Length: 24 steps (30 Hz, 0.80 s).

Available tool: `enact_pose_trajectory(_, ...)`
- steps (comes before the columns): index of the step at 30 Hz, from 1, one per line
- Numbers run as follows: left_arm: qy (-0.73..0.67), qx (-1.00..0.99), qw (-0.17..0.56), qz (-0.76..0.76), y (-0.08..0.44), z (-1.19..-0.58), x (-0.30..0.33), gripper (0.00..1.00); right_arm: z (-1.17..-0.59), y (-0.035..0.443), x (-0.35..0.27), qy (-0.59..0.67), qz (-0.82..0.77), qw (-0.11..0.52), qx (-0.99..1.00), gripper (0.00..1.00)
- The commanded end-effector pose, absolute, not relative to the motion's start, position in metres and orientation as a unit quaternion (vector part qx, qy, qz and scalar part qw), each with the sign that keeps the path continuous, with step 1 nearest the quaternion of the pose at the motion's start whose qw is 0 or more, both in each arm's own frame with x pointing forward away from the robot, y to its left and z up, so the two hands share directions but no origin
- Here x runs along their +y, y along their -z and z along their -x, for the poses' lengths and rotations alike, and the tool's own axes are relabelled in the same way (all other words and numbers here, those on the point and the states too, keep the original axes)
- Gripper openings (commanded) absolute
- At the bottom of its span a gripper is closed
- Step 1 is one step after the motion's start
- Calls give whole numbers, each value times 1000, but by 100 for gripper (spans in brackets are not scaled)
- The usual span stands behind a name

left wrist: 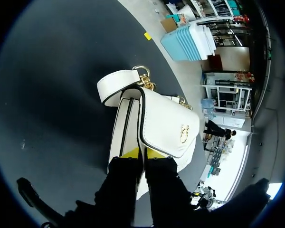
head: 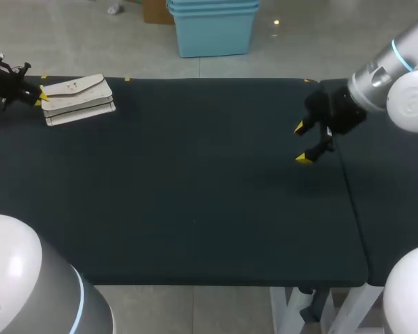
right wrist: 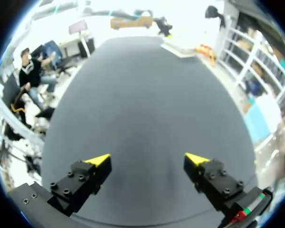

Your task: Pick up the bag, open it, inspect its contents, close it, and place it on the opposite side

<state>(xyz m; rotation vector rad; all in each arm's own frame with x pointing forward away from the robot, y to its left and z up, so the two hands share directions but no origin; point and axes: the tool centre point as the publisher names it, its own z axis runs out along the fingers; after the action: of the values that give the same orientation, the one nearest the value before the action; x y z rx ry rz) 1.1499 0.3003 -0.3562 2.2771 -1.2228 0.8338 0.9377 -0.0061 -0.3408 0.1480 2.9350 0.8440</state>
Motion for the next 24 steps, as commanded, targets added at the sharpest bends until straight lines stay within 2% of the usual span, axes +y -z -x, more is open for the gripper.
enact_pose_trajectory(1,-290,-455,234,-809,356,-1147,302,0,-937,341,-6,-277,-48,42,959,100)
enact_pose_trajectory(24,-265,-573,279,-723,348,-1092,217,0,-937,341,-6,-277,-48,42,959,100)
